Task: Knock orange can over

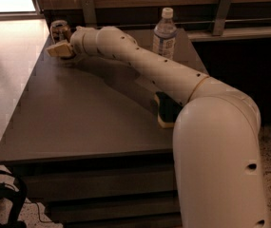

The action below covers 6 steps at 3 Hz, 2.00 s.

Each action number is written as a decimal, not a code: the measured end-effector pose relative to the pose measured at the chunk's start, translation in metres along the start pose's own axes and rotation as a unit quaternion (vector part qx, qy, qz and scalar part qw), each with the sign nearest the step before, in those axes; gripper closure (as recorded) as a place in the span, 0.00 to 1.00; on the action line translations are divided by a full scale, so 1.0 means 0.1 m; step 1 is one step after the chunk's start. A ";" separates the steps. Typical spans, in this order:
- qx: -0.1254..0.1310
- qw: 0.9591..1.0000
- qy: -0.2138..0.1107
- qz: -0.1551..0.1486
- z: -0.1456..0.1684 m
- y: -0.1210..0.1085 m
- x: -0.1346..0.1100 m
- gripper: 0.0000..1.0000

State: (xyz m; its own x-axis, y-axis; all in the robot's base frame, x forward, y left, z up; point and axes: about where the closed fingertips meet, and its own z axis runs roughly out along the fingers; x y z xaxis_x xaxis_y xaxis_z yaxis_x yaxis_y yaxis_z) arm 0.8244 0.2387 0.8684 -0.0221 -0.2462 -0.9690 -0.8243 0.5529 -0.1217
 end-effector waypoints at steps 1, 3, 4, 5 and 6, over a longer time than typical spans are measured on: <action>-0.002 1.000 0.000 0.000 0.02 0.02 0.00 0.41; -0.005 1.000 0.001 0.001 0.05 0.06 0.01 0.87; -0.007 1.000 0.001 0.001 0.07 0.08 0.02 1.00; -0.011 1.000 0.014 -0.004 0.03 0.06 -0.01 1.00; -0.022 0.998 0.059 -0.018 -0.09 -0.04 -0.15 1.00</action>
Offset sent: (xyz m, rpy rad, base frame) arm -0.0007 0.0020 -0.0008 -0.0001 0.0012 0.0026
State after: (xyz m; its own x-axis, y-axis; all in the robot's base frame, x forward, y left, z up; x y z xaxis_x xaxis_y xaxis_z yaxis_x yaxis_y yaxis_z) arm 0.8228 0.2326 0.8854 -0.0570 -0.3591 -0.9316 -0.8499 0.5071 -0.1435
